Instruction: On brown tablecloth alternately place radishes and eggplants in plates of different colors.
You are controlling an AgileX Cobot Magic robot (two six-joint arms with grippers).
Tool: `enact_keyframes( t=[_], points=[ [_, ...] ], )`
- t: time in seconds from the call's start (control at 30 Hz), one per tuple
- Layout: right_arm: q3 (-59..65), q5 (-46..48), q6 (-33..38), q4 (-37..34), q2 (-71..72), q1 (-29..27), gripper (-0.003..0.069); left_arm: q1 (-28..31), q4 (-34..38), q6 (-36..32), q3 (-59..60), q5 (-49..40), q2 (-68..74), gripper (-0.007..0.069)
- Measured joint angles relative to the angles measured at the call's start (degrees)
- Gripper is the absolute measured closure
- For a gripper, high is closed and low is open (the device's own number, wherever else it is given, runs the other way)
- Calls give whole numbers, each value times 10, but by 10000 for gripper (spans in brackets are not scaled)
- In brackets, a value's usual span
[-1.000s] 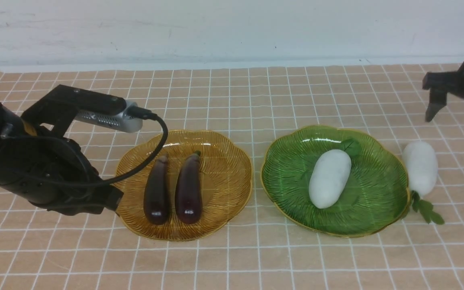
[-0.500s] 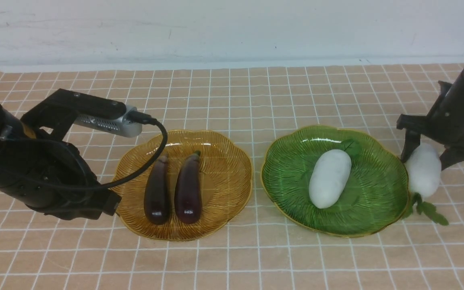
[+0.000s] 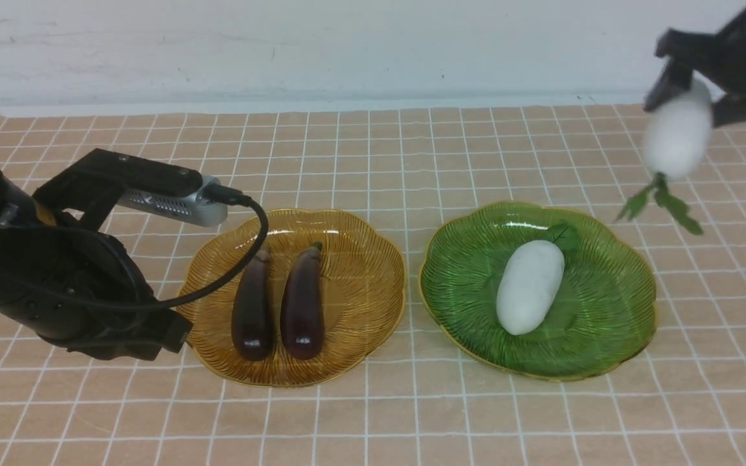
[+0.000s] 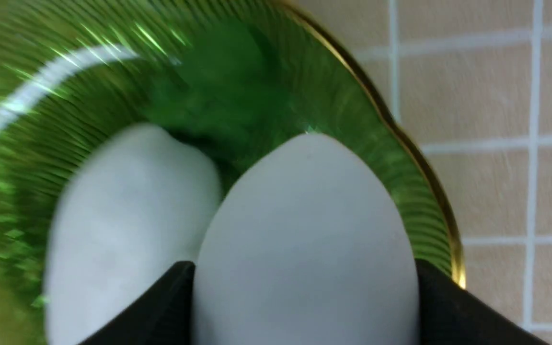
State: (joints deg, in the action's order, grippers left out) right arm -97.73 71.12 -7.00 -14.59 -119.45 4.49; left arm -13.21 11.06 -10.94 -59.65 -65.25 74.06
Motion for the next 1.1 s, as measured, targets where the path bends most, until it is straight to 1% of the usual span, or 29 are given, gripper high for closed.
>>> enact_keyframes(
  t=[0.07,0.1,0.23,0.3,0.37,0.43,0.5,0.57,0.6,0.67,0.73,0.77,0.83,0.9,0.97,1.07,1.1],
  points=[
    [6,-1,-6,4,0,0,167,0,0,0,0,7,0,628],
    [6,-3,-9,4,1,1,151,0,0,0,0,12,0,628],
    [6,-5,-10,3,11,4,48,0,0,0,0,27,0,628],
    [6,-5,-9,4,33,4,14,0,0,0,0,27,0,628],
    [8,-5,8,4,65,4,15,0,0,0,0,27,0,628],
    [8,-5,27,4,113,4,39,0,0,0,0,27,0,628],
    [8,-4,38,5,194,4,104,0,0,0,0,27,0,628],
    [8,-1,43,8,281,4,199,0,0,0,0,27,0,628],
    [8,2,48,10,324,4,267,0,0,0,0,27,0,628],
    [17,2,56,14,404,4,376,0,0,0,0,27,0,628],
    [62,-7,79,20,509,4,530,0,1,0,0,27,0,628],
    [90,-29,87,23,548,4,580,0,4,0,0,27,0,628],
    [164,-102,103,26,627,4,638,0,11,0,0,28,0,628],
    [248,-187,111,26,691,4,662,0,21,0,0,30,0,628],
    [366,-308,114,26,779,4,671,0,33,0,0,30,0,628],
    [586,-538,118,28,944,4,674,0,41,0,0,32,0,628],
    [629,-587,118,28,990,4,674,0,41,0,0,34,0,628]
  ],
)
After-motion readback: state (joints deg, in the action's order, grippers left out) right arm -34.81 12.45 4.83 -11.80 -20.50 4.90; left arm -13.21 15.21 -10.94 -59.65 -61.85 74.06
